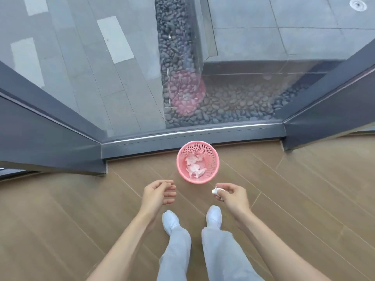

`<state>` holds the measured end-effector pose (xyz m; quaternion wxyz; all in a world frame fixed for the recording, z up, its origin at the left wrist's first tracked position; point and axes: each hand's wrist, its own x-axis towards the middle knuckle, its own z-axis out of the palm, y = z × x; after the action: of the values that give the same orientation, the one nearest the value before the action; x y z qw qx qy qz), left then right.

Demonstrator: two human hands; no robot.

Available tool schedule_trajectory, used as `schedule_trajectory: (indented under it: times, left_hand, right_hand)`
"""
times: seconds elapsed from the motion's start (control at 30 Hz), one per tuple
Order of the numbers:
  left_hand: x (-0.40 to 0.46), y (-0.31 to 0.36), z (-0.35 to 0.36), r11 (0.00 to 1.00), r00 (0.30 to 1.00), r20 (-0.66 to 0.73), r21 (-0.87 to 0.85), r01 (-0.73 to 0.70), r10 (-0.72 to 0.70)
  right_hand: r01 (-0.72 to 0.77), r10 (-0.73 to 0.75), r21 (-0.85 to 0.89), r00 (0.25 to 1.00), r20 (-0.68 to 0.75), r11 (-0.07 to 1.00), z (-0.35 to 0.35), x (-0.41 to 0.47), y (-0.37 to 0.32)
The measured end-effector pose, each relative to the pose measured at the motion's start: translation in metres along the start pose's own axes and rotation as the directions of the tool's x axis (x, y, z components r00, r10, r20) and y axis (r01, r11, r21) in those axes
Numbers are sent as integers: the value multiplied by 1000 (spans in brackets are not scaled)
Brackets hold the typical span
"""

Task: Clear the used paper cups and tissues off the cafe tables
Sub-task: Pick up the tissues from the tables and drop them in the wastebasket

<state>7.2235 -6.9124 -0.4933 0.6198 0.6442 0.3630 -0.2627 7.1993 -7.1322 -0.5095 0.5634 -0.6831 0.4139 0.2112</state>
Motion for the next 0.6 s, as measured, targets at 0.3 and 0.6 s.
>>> schedule_trajectory:
  times: [0.3, 0.6]
  left_hand:
    - [135, -36, 77, 999, 994, 98, 14, 48, -49]
    - [228, -87, 132, 995, 990, 117, -43, 85, -80]
  right_hand:
    - [-74, 72, 60, 997, 34, 995, 70, 154, 21]
    - [-83, 73, 97, 992, 105, 992, 107, 254, 62]
